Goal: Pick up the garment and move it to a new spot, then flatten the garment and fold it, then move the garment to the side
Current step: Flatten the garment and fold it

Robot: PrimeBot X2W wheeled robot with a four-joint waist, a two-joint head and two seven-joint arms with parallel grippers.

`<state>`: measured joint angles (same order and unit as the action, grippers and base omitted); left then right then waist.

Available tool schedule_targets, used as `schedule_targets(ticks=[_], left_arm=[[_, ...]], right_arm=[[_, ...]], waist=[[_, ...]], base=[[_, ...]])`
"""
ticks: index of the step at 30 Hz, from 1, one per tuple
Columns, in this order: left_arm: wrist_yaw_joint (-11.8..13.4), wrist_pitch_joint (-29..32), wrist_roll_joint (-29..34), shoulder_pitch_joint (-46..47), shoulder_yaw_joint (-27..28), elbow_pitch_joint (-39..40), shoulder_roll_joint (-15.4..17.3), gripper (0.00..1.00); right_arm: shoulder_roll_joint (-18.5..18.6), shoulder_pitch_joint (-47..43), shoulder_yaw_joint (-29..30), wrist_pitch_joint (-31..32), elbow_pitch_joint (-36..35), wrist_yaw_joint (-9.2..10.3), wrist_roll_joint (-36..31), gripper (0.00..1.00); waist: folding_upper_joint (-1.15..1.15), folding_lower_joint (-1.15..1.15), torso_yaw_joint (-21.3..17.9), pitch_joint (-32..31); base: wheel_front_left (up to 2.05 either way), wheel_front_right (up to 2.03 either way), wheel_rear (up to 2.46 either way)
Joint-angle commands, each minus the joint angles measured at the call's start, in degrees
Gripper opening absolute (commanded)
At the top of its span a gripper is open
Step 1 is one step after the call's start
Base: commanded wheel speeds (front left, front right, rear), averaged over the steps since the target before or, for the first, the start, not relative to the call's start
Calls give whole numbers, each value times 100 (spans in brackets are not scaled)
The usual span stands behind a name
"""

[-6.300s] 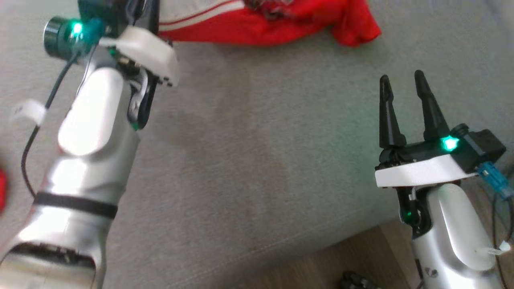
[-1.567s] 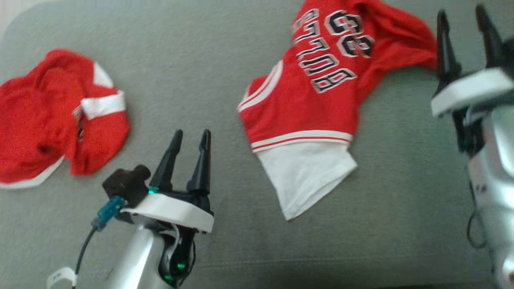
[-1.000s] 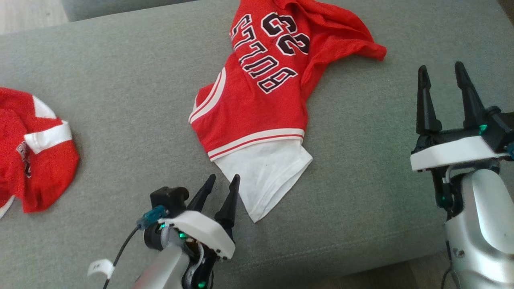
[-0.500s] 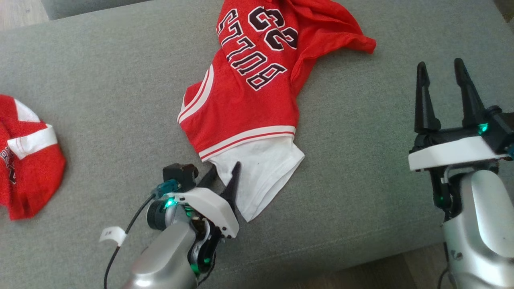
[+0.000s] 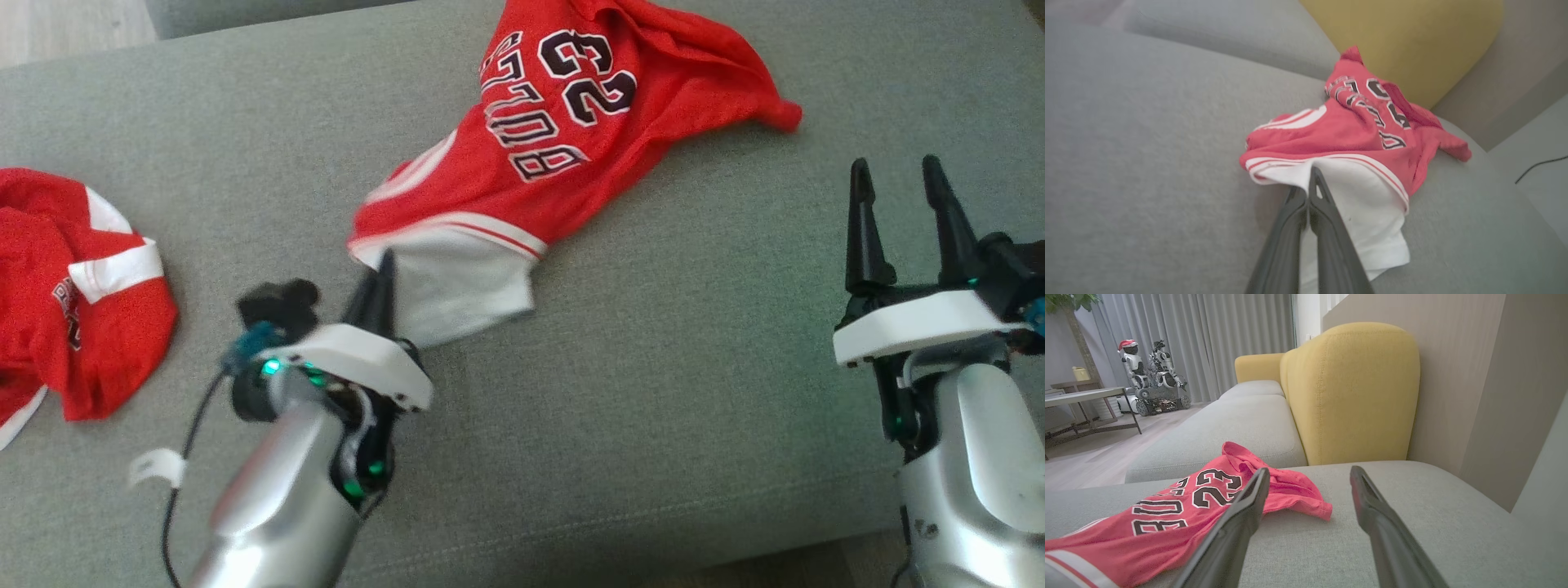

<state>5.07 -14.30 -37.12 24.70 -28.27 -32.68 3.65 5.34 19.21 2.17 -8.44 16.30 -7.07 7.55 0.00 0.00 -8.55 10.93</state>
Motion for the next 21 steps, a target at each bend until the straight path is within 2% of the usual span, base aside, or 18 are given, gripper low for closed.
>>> schedule_targets(ticks=[1, 10, 16, 21], left_arm=[[17, -68, 65, 80, 231, 193, 123, 0], [-41, -69, 783, -238, 1425, 1048, 161, 0], [-297, -69, 1048, -348, 1614, 1125, 49, 0], [-469, -69, 1184, -326, 1629, 1127, -37, 0]], right_arm=[[-30, 64, -83, 13, -154, -42, 23, 100], [-193, 110, 171, 257, 289, -42, 73, 100], [-238, 352, 401, 404, 687, -42, 271, 100], [-245, 1010, 560, 649, 1409, -42, 715, 100]], waist=[[0, 0, 18, -19], [0, 0, 80, 39], [0, 0, 158, 186], [0, 0, 337, 442]], base=[[0, 0, 0], [0, 0, 0], [0, 0, 0], [0, 0, 0]])
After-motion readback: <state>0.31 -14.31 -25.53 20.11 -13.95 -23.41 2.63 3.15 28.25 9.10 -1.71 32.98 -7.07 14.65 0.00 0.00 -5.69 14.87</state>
